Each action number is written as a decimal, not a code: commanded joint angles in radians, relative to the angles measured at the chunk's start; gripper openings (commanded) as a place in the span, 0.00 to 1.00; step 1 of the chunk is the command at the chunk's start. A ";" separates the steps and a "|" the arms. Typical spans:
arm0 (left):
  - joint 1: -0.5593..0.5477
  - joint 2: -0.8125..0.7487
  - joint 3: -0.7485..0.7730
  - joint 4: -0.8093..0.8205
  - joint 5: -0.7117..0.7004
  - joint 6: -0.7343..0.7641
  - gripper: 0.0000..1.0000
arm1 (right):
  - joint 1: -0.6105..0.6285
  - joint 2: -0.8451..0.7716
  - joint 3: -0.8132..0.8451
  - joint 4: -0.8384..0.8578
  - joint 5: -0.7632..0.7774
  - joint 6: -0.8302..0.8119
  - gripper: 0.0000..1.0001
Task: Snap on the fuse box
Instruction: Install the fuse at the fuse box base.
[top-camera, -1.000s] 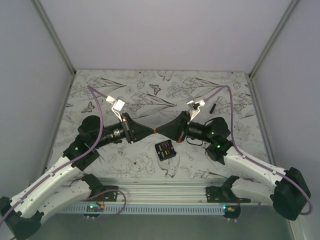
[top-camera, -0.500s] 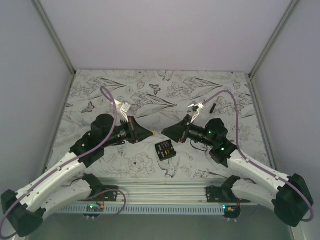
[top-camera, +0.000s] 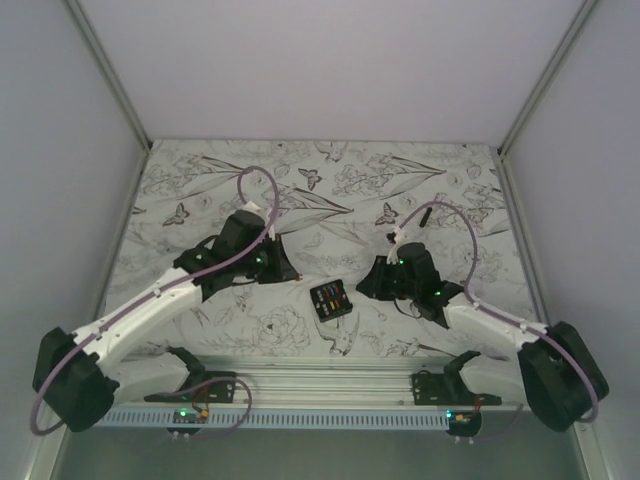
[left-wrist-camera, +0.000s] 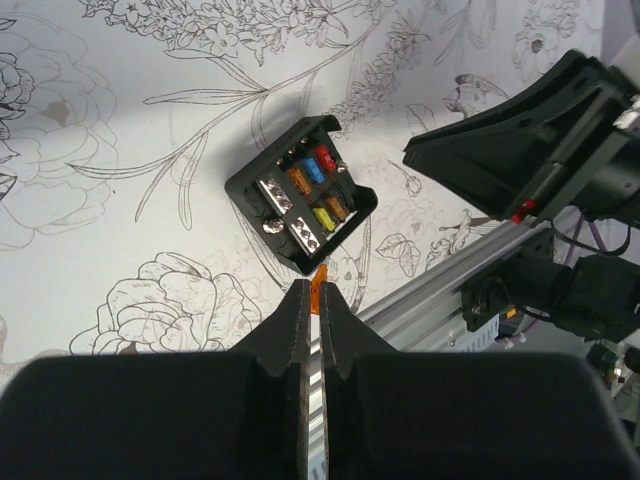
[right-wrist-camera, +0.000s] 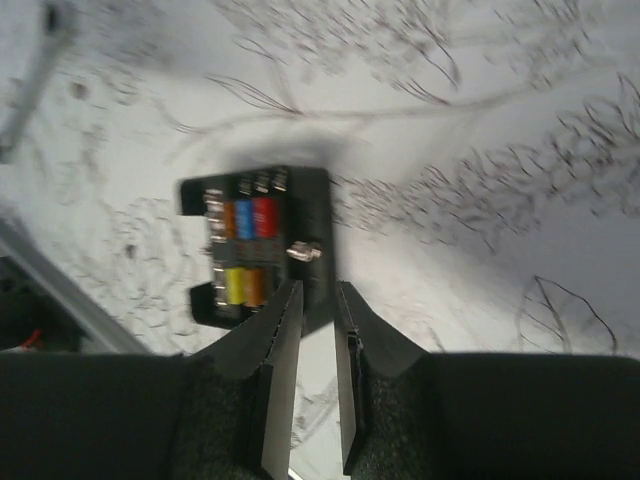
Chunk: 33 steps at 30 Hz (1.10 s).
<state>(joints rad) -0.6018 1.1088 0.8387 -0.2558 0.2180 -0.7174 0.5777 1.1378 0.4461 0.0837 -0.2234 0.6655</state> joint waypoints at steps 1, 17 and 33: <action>0.008 0.082 0.073 -0.101 0.007 0.040 0.00 | -0.007 0.098 0.031 -0.067 0.101 -0.022 0.24; -0.004 0.275 0.217 -0.263 -0.015 0.083 0.00 | 0.109 0.229 -0.004 0.074 0.034 0.063 0.21; -0.095 0.388 0.318 -0.363 -0.078 0.124 0.00 | 0.232 0.374 0.075 0.209 0.018 0.119 0.20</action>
<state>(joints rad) -0.6746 1.4696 1.1248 -0.5438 0.1791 -0.6140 0.7677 1.4696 0.4736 0.2367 -0.2050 0.7525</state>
